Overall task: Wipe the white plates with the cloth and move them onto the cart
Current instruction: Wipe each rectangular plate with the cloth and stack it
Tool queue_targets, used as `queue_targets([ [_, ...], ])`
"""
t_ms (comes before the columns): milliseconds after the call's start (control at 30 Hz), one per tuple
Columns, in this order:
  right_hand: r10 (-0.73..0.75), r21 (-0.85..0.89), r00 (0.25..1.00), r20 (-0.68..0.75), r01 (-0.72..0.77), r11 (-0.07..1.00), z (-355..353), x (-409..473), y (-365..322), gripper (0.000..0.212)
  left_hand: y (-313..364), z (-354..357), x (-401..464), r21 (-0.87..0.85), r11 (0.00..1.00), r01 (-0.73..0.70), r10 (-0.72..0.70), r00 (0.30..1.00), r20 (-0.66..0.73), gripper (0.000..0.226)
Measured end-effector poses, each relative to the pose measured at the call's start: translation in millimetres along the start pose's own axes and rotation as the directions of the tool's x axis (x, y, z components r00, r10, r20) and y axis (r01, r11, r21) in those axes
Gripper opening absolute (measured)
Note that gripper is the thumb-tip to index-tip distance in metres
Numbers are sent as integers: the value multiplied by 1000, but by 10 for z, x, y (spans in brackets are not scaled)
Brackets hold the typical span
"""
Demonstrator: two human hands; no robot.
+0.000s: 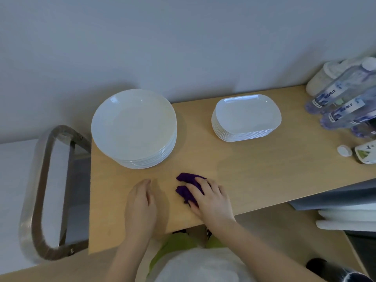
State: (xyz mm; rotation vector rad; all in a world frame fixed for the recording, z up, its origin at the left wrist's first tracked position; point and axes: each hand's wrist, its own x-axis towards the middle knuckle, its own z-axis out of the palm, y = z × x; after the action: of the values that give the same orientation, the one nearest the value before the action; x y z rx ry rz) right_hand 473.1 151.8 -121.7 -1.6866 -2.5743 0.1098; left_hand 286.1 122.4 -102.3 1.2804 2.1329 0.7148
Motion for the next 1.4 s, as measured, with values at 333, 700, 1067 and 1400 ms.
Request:
queue_targets([
  [333,570,0,819,-66,-571,821,-158,-193,1790,44,412,426,-110,53,991,-121,117,991,71,41],
  [700,541,421,807,-236,-417,806,-666,365,2296,28,1781,1038,550,114,920,-375,378,926,-5,34],
  [1067,523,411,847,99,-513,753,-798,1570,2713,42,2274,1333,1355,-166,975,146,-144,989,21,26],
  [1400,520,463,846,115,-509,725,-796,1621,2840,23,2275,1441,1351,-112,978,177,-188,977,-100,19],
])
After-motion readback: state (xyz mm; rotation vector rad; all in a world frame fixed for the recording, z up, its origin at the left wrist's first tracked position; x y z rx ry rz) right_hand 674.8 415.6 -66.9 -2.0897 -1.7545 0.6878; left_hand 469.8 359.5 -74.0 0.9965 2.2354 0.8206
